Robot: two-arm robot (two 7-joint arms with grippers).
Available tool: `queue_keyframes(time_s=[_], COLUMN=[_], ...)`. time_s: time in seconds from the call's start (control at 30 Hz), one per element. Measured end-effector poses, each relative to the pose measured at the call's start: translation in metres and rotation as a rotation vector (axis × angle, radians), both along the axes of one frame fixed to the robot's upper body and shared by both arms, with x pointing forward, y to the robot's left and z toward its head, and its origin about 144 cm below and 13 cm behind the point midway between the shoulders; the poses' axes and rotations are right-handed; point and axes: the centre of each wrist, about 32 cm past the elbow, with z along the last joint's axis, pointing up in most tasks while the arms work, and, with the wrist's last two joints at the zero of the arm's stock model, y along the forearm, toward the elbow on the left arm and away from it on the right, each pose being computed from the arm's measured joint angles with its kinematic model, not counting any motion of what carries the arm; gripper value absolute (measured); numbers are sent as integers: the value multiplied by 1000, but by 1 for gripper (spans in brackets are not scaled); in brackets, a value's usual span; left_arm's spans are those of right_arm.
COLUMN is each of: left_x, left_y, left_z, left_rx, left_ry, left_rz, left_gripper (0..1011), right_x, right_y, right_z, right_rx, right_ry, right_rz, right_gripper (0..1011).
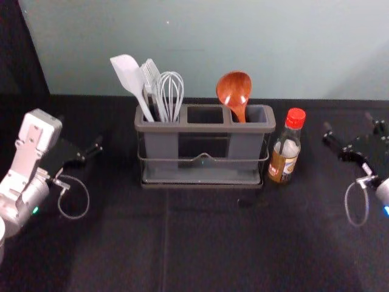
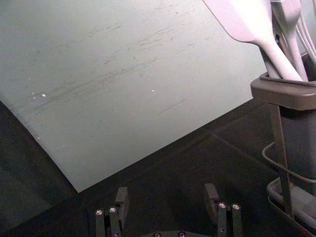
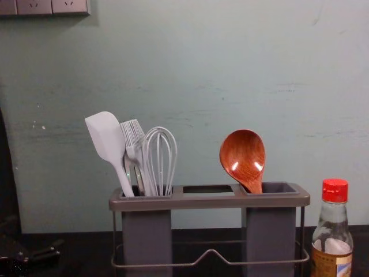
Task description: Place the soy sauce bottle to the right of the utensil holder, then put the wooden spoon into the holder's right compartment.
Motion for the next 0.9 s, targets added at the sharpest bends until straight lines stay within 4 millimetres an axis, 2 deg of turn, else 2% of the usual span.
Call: queue_keyframes(time_s=[0.47, 0.9], left_x=[0, 0], left_y=[0, 0], left_z=[0, 0], left_rx=[0, 0], left_ry=[0, 0], left_rz=[0, 0], left_gripper=[1005, 1005], right_x=[33, 38], right_y=[22, 26], right_z=[-23, -26], right_rx=[-119, -133], right_ry=[-34, -39], right_rz=[-9, -18], right_gripper=[1003, 1003])
